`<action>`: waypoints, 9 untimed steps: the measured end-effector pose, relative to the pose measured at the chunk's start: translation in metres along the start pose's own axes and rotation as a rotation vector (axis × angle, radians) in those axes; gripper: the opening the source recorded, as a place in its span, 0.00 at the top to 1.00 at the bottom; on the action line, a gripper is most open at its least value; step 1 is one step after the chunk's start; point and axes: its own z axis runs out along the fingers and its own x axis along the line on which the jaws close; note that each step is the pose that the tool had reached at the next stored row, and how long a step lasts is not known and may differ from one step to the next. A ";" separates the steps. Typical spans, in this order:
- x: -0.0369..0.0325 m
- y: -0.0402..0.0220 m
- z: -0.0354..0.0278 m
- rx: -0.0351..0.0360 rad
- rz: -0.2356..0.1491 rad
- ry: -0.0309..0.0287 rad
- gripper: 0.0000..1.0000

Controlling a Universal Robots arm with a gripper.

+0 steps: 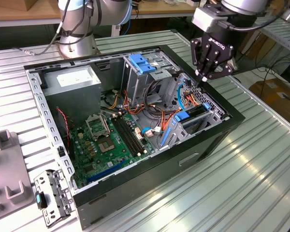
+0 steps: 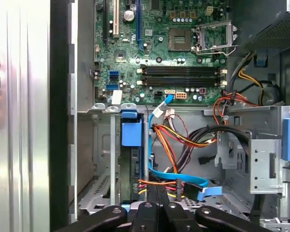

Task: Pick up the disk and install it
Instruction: 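Insert the second disk wire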

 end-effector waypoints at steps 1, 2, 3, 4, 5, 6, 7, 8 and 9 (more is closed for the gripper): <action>-0.0057 0.0001 -0.0002 -0.0004 0.000 0.0019 0.89; -0.0102 0.0002 -0.0004 -0.0007 0.000 0.0036 0.89; -0.0155 0.0002 -0.0004 -0.0009 0.000 0.0039 0.89; -0.0198 0.0003 -0.0005 -0.0010 0.000 0.0042 0.89; -0.0252 0.0004 -0.0007 -0.0012 0.000 0.0051 0.89; -0.0299 0.0004 -0.0008 -0.0014 0.000 0.0067 0.89; -0.0351 0.0005 -0.0008 -0.0018 0.000 0.0092 0.89; -0.0372 0.0005 -0.0004 -0.0021 0.000 0.0120 0.89; -0.0381 0.0005 0.0008 -0.0021 0.000 0.0139 0.89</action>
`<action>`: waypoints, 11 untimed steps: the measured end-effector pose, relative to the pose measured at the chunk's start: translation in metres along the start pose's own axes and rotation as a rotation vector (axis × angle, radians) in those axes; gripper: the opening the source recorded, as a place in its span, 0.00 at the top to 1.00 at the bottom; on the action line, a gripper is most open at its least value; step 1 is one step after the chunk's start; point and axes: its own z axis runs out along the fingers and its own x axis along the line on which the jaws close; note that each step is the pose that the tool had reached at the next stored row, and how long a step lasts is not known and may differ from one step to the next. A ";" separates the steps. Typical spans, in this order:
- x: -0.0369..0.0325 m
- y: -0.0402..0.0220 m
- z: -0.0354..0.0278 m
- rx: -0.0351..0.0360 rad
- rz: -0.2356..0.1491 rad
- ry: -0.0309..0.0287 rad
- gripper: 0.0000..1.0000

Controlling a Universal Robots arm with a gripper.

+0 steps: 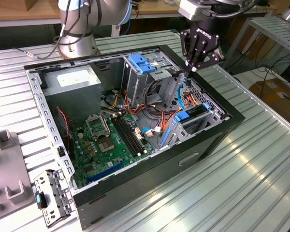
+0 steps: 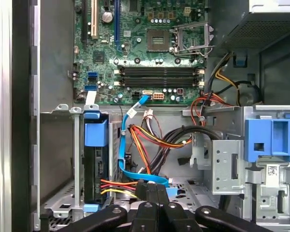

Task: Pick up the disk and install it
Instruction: 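Insert the second disk wire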

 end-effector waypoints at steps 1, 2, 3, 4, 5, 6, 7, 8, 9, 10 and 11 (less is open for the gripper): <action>-0.0005 0.0000 0.0018 -0.0002 0.000 0.0006 0.89; -0.0007 -0.0001 0.0036 -0.0002 0.000 0.0003 0.89; -0.0009 -0.0001 0.0054 -0.0003 0.000 0.0005 0.89; -0.0010 -0.0002 0.0074 -0.0002 0.000 0.0006 0.89; -0.0010 -0.0003 0.0088 -0.0003 0.000 0.0010 0.89; -0.0013 -0.0004 0.0095 -0.0003 0.000 0.0041 0.83; -0.0017 -0.0004 0.0098 -0.0001 0.000 0.0105 0.83; -0.0021 -0.0004 0.0101 0.0001 0.000 0.0253 0.77; -0.0023 -0.0004 0.0101 0.0003 0.001 0.0405 0.71; -0.0027 -0.0004 0.0102 0.0006 0.001 0.0584 0.71; -0.0030 -0.0004 0.0102 0.0008 0.001 0.0739 0.71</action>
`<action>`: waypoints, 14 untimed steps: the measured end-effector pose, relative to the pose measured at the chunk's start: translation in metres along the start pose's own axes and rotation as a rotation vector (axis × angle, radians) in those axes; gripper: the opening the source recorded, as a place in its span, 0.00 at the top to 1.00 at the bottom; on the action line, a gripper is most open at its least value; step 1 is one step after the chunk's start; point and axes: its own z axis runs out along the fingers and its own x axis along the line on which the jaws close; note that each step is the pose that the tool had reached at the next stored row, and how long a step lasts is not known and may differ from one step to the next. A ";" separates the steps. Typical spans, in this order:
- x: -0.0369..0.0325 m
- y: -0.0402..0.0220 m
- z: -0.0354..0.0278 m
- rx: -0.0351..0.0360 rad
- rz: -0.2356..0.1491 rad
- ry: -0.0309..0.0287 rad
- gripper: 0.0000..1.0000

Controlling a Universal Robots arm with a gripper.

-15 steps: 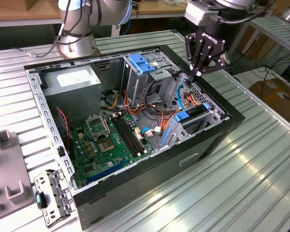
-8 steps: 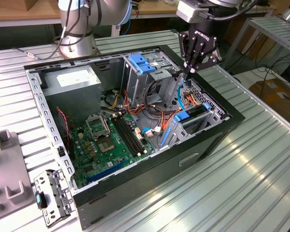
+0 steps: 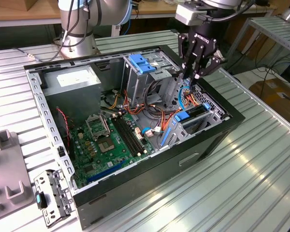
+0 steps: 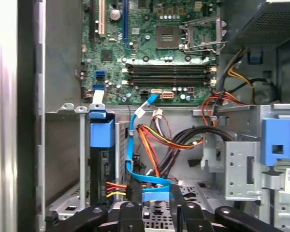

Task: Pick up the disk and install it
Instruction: 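Insert the second disk wire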

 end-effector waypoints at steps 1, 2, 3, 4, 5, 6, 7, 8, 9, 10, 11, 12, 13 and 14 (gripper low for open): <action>-0.0003 0.0000 -0.0001 0.0001 0.000 0.0124 0.64; -0.0006 0.0000 -0.0001 0.0003 0.000 0.0194 0.64; -0.0010 0.0000 -0.0002 0.0004 0.000 0.0250 0.64; -0.0015 0.0000 -0.0002 0.0005 0.000 0.0303 0.64; -0.0023 0.0000 -0.0003 0.0006 0.000 0.0365 0.64; -0.0030 0.0000 -0.0004 0.0006 0.000 0.0401 0.64; -0.0038 0.0000 -0.0006 0.0007 0.000 0.0427 0.64; -0.0045 0.0000 -0.0009 0.0007 0.000 0.0444 0.64; -0.0055 0.0001 -0.0014 0.0006 0.001 0.0466 0.64; -0.0062 0.0001 -0.0016 0.0007 0.001 0.0488 0.64; -0.0066 0.0001 -0.0016 0.0006 0.001 0.0499 0.64; -0.0066 0.0001 -0.0016 0.0007 0.001 0.0499 0.64; -0.0067 0.0001 -0.0016 0.0007 0.001 0.0499 0.64; -0.0069 0.0001 -0.0016 0.0007 0.001 0.0500 0.64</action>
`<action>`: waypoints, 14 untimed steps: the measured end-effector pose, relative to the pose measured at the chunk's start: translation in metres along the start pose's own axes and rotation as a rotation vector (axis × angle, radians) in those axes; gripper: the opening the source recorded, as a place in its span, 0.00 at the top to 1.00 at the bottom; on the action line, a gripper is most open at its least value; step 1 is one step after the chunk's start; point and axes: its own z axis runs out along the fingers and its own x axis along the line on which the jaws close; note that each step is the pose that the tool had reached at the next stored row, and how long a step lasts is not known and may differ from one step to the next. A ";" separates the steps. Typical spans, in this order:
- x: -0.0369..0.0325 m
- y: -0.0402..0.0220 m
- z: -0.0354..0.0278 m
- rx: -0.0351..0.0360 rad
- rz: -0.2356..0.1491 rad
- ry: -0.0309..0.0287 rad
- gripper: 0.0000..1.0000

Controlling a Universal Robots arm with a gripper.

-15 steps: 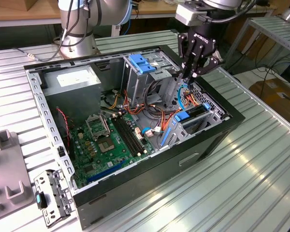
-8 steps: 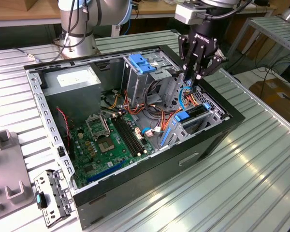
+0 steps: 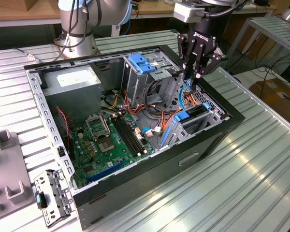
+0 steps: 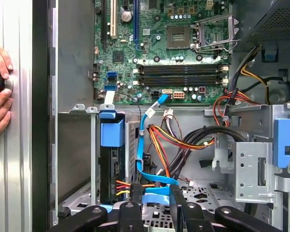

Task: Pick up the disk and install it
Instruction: 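Insert the second disk wire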

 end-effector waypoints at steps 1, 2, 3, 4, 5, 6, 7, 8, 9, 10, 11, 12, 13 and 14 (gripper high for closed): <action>-0.0001 0.0000 0.0000 0.0000 0.000 0.0000 0.64; -0.0002 0.0000 0.0000 0.0000 0.000 0.0000 0.64; -0.0003 0.0000 -0.0001 0.0000 0.000 0.0000 0.64; -0.0004 0.0000 -0.0001 0.0000 0.000 0.0001 0.64; -0.0005 0.0000 -0.0001 0.0000 0.000 -0.0001 0.64; -0.0008 0.0000 -0.0001 0.0000 0.000 0.0001 0.64; -0.0009 0.0000 -0.0001 0.0000 0.000 0.0000 0.64; -0.0010 0.0000 -0.0002 0.0000 0.000 0.0000 0.64; -0.0011 0.0000 -0.0002 0.0000 0.000 0.0001 0.64; -0.0012 0.0000 -0.0002 0.0000 0.000 0.0001 0.64; -0.0019 -0.0001 -0.0003 0.0000 0.000 0.0001 0.64; -0.0026 -0.0001 -0.0004 0.0000 0.000 0.0006 0.64; -0.0033 -0.0001 -0.0005 0.0000 0.000 0.0012 0.64; -0.0037 -0.0001 -0.0006 0.0001 0.000 0.0042 0.64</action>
